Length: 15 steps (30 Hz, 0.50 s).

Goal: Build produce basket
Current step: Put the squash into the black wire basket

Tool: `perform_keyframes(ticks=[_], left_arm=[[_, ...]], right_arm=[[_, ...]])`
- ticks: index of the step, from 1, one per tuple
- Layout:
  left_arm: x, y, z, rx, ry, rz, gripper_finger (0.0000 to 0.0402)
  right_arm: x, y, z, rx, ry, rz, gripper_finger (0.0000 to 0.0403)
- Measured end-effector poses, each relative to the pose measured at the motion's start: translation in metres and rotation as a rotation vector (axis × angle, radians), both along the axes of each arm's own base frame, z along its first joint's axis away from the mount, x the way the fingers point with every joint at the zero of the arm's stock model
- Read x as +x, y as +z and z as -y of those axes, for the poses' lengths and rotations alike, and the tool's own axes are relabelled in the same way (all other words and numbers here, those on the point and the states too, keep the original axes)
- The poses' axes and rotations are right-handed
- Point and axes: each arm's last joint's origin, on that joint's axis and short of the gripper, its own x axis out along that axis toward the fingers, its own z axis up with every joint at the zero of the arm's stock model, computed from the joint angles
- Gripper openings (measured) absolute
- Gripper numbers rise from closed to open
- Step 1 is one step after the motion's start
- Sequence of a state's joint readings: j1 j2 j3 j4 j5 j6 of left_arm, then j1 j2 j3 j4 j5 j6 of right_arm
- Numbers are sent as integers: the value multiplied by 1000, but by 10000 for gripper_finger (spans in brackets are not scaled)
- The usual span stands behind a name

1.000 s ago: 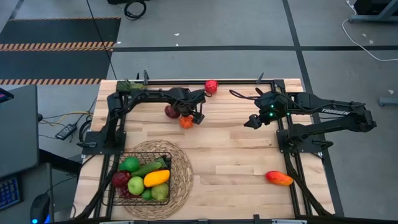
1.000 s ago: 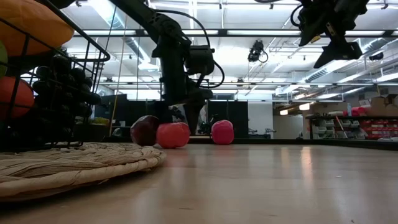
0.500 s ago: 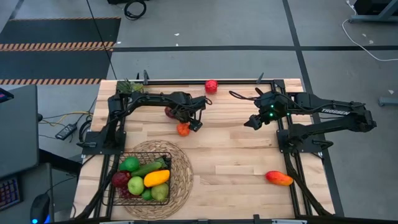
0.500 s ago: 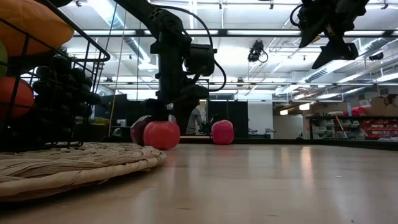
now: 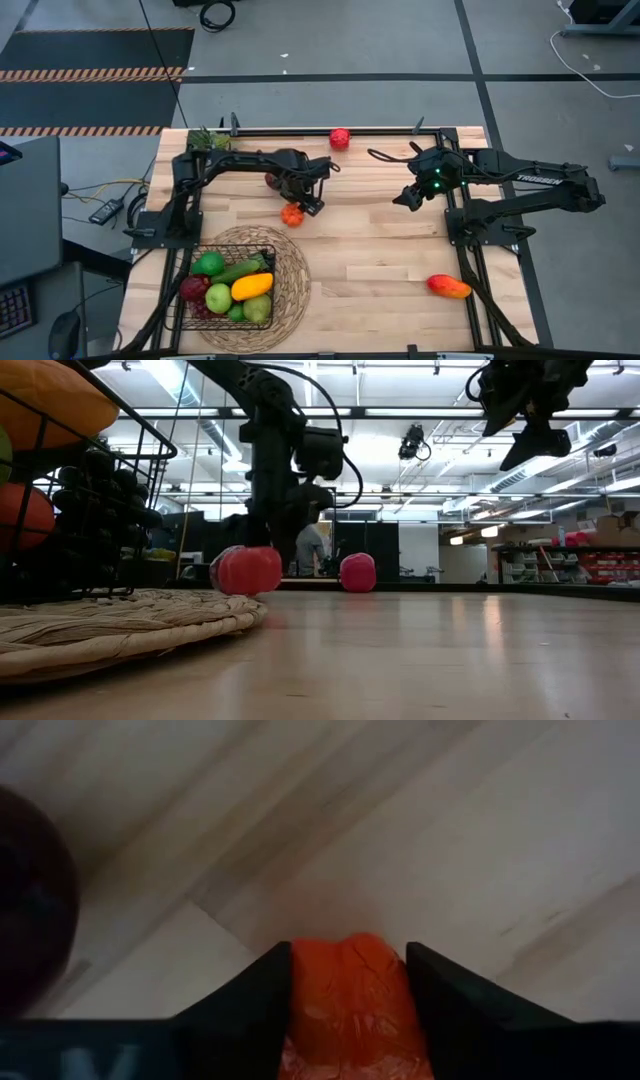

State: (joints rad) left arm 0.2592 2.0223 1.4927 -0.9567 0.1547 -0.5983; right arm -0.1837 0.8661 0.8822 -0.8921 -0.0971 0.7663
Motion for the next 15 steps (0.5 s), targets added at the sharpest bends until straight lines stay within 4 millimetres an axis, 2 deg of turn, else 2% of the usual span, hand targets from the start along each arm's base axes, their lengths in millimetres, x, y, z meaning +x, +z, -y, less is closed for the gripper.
perform_keyframes(ticks=[4, 8, 15], left_arm=[[-3, 12, -1, 7, 7, 29, 187], [-10, 31, -3, 16, 36, 68, 175], [-21, 83, 6, 26, 25, 112, 178]], right_arm=[[0, 0, 0, -14, 16, -1, 301], [0, 0, 0, -29, 34, -2, 301], [0, 0, 0, -54, 62, -4, 301]])
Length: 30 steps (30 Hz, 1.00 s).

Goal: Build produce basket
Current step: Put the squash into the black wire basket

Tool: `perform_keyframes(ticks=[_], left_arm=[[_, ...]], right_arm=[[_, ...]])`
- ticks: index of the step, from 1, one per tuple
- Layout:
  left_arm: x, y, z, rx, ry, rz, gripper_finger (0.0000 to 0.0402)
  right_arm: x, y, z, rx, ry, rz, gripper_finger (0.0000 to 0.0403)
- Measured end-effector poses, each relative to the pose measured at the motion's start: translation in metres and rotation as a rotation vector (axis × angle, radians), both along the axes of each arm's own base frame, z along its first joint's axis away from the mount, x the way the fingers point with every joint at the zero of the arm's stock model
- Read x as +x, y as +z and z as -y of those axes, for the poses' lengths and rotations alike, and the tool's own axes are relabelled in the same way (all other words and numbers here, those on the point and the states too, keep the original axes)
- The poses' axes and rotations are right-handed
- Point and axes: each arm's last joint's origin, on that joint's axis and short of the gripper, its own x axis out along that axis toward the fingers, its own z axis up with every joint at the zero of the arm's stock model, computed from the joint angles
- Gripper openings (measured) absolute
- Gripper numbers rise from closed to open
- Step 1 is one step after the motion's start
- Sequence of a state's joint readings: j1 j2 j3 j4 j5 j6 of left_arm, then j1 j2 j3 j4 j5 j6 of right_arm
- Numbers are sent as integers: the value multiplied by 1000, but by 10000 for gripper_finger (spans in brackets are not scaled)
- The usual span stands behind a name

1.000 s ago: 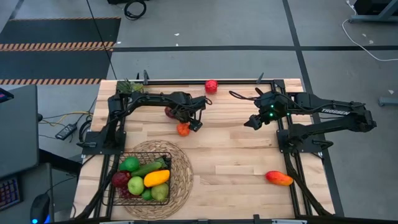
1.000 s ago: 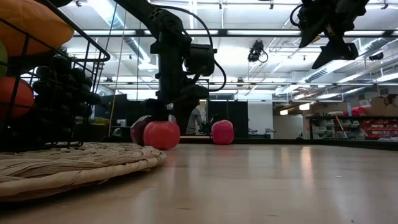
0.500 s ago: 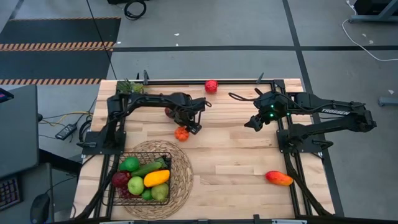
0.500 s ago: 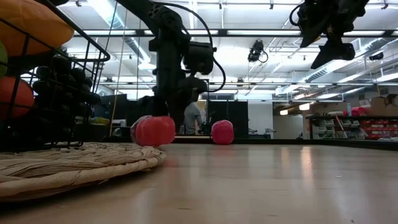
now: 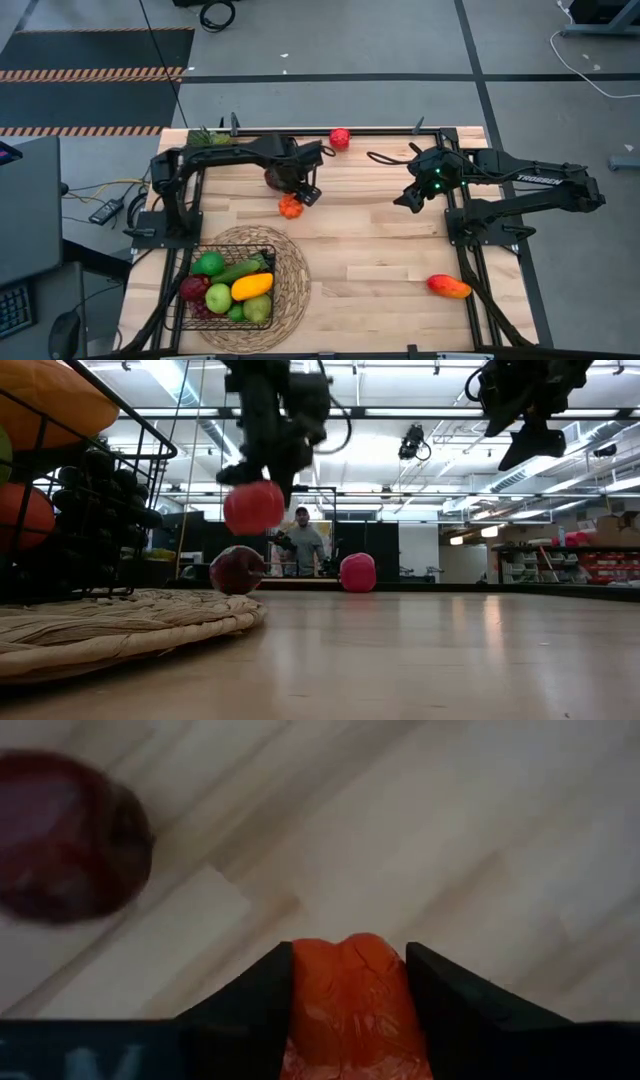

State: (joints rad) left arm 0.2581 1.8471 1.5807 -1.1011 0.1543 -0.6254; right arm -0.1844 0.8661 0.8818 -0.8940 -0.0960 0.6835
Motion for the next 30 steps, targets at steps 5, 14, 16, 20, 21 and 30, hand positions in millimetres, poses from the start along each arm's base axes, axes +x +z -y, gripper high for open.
perform_keyframes(ticks=[5, 14, 16, 20, 21, 30], left_arm=[[-6, 44, 16, 2, -21, -13, 175], [-19, 106, 60, 29, -59, -38, 178], [-21, 111, 71, 54, -75, -50, 177], [-25, 117, 92, 66, -114, -27, 183], [-26, 118, 97, 70, -115, -23, 184], [-33, 119, 154, 101, -209, -17, 183]], right_arm=[[0, 0, 0, -8, 10, -3, 301], [0, 0, 0, -29, 37, -4, 301], [0, 0, 0, -35, 44, -4, 301], [0, 0, 0, -42, 53, -4, 301], [0, 0, 0, -45, 57, -4, 301], [0, 0, -1, -45, 99, 1, 301]])
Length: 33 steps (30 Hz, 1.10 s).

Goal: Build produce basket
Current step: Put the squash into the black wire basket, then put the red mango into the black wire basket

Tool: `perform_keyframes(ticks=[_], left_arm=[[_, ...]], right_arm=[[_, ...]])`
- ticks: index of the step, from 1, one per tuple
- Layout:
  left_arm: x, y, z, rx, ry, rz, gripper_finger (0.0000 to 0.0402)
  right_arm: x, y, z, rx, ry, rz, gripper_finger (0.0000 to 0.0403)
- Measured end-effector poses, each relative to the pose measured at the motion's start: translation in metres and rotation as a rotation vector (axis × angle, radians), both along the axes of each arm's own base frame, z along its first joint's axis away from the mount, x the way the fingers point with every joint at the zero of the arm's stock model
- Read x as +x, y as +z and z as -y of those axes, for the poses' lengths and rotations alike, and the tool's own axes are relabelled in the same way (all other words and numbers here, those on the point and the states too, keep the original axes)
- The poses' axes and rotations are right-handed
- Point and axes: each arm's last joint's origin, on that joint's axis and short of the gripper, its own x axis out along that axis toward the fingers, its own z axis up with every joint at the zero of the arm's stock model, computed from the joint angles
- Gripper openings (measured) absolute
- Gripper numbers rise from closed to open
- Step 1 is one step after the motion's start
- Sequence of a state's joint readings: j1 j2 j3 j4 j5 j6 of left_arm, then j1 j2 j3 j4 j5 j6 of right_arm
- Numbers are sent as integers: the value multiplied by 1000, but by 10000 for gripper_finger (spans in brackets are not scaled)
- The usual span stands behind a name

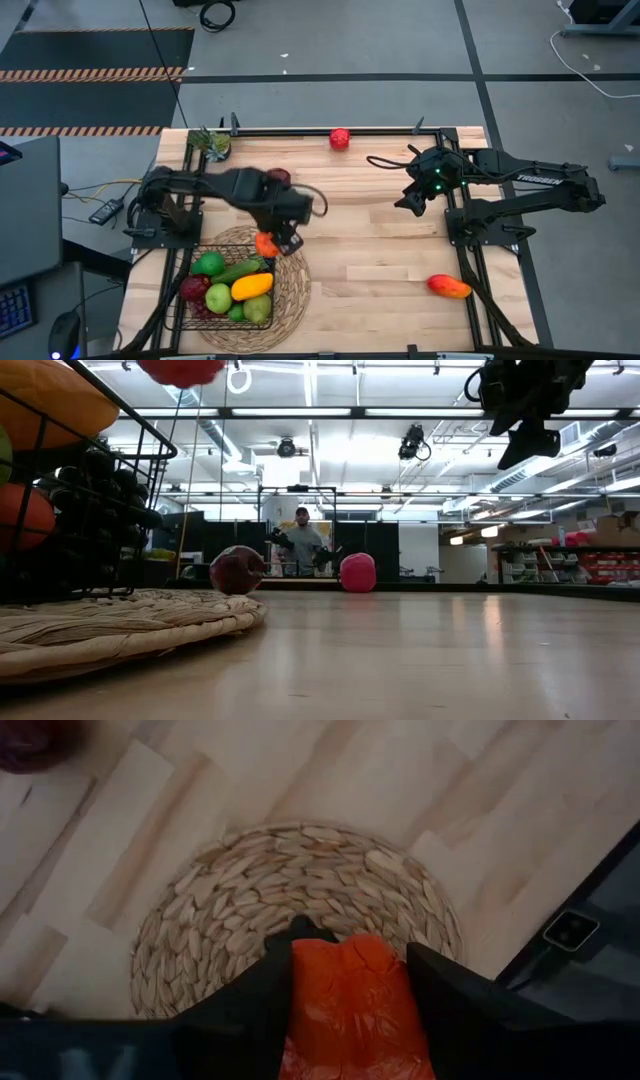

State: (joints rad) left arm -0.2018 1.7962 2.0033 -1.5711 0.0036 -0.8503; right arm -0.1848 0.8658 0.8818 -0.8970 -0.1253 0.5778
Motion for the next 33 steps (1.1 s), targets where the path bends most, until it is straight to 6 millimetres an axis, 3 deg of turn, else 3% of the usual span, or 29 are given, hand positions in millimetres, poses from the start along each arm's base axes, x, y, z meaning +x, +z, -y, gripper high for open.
perform_keyframes(ticks=[11, 16, 21, 26, 33], left_arm=[[-22, -2, 68, 81, -15, 34, 191], [-41, -27, 87, 80, 100, -67, 208], [-68, -45, 92, 45, 173, -188, 239], [-90, -32, 82, 28, 238, -136, 248], [-102, -22, 65, 18, 258, -88, 244]], right_arm=[[0, 0, 0, -23, 40, 2, 301], [0, 0, 0, -39, 60, 3, 301], [0, 0, -1, -44, 96, 7, 301], [0, 0, -1, -44, 103, 8, 301], [0, 0, 0, -61, 82, 4, 301]])
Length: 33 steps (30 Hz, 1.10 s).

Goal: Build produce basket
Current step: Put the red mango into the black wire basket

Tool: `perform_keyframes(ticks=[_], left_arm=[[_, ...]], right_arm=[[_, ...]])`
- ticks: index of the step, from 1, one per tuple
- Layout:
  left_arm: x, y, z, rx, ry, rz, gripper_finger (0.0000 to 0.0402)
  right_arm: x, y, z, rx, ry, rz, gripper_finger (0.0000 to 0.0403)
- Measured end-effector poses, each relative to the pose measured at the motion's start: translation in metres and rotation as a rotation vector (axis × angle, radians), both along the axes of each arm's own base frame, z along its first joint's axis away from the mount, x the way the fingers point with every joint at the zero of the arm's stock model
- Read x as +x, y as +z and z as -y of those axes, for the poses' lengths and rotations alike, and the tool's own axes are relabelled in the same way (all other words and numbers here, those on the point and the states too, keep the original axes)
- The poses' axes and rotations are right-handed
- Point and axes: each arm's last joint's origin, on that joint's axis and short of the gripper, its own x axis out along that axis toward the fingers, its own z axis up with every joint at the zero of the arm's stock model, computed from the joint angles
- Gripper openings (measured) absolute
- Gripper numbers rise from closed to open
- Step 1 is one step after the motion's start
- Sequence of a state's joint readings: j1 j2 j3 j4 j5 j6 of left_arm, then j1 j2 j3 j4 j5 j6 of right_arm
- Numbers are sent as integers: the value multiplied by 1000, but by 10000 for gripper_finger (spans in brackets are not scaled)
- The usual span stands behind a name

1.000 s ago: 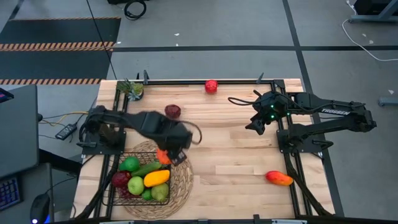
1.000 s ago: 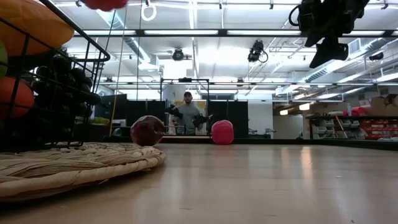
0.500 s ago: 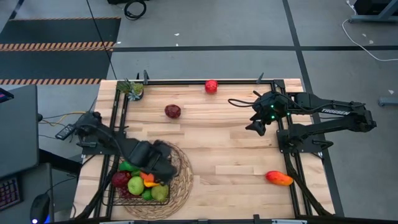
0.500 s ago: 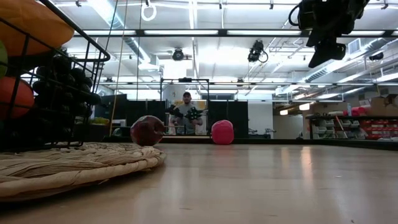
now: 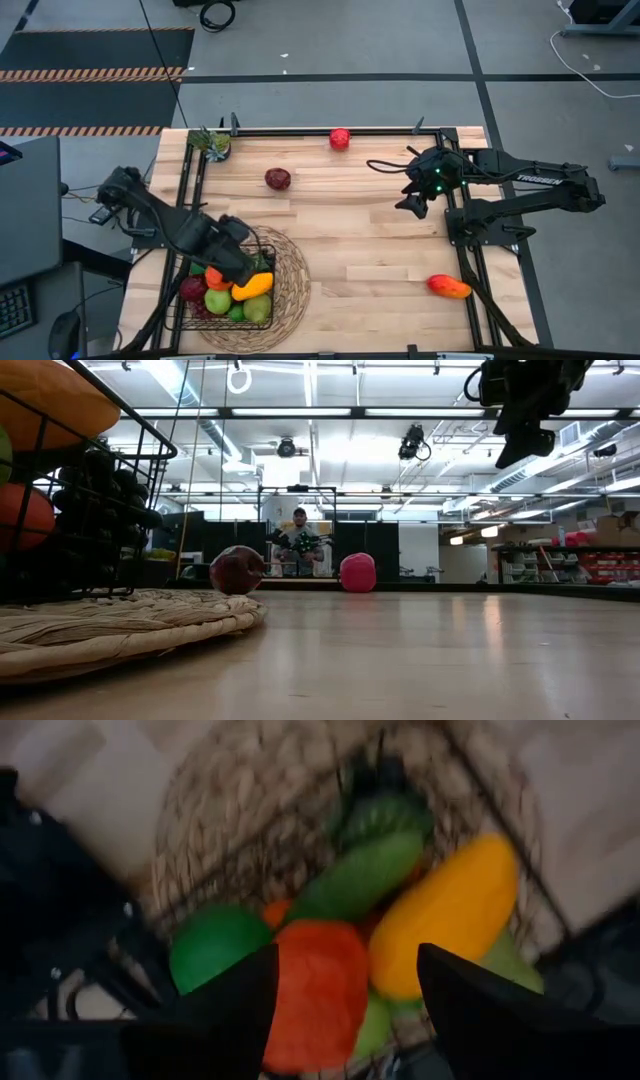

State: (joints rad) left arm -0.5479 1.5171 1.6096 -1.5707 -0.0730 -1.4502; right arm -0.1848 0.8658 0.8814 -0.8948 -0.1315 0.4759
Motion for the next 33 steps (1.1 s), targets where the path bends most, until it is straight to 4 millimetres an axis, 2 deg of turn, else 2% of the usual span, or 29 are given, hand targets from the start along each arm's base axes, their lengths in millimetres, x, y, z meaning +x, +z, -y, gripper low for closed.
perform_keyframes(ticks=[5, 11, 14, 17, 21, 24, 29, 33], left_arm=[[15, 4, -35, 112, 62, 61, 241], [36, 3, -94, 172, 37, 60, 240], [46, 5, -124, 203, -46, 111, 242], [56, 8, -146, 269, -220, 176, 239], [67, 14, -167, 384, -430, 264, 233], [76, 19, -176, 474, -511, 341, 232], [87, 31, -187, 661, -479, 434, 231], [91, 38, -196, 726, -419, 493, 231]], right_arm=[[2, 1, 2, -31, -24, 18, 301], [4, 5, 7, -14, -86, 68, 301], [4, 5, 9, 6, -157, 67, 301], [1, 2, 10, 33, -230, 33, 301], [-9, -6, 7, 116, -306, -97, 301], [-19, -12, 1, 194, -326, -231, 301], [-32, -18, -9, 352, -318, -406, 301], [-34, -18, -17, 441, -294, -450, 301]])
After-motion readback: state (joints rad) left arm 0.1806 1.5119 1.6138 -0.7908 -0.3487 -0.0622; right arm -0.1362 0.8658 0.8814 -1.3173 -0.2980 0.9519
